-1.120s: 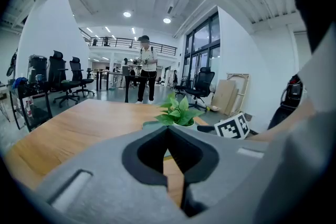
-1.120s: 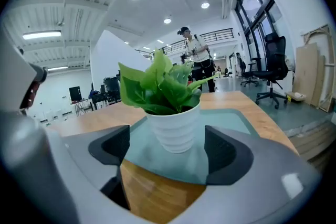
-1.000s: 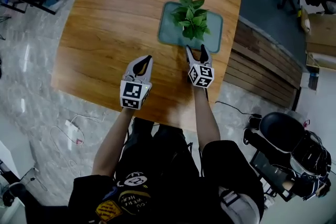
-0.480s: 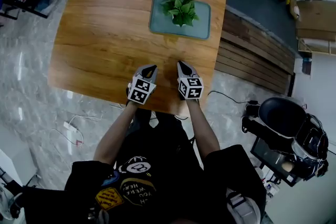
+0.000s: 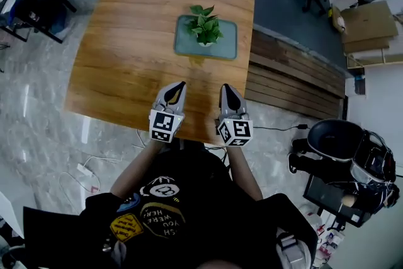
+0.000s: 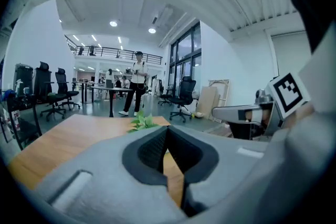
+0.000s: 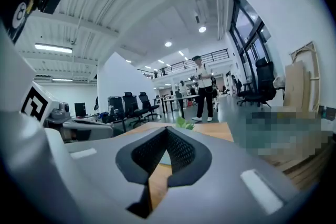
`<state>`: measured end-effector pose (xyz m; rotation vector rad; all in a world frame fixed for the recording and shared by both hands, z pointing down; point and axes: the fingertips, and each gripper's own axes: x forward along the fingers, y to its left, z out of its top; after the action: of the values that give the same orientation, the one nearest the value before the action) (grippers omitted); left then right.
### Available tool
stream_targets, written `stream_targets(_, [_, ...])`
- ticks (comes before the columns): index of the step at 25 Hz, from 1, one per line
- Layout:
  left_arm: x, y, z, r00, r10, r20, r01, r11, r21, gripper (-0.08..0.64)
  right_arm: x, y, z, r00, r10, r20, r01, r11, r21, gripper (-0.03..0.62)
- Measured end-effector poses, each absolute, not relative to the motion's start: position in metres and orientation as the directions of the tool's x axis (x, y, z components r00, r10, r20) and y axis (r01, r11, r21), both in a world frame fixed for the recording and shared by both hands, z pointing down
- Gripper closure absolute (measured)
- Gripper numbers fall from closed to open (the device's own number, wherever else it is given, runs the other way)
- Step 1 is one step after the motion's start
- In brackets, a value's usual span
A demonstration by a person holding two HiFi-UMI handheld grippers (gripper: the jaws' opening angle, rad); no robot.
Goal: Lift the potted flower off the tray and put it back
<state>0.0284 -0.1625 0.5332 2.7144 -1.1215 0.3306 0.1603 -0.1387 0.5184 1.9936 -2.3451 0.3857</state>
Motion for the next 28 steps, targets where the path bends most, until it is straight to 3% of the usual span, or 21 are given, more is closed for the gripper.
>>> stream_targets(12, [0.05,-0.124,0.47,0.761,-0.623,0.183,-0.645,-0.755,0.114,0.557,0.167,-0.103,0.458,-0.151,-0.983,0.1,-0.979,0.135,-0.155,0.594])
stream_targets(28, [0.047,-0.106,0.452,0.744,-0.646,0.169,-0.665,-0.74,0.098,0.557,0.155,-0.08,0.45,-0.192,-0.976,0.102,-0.968,0.172,-0.184,0.594])
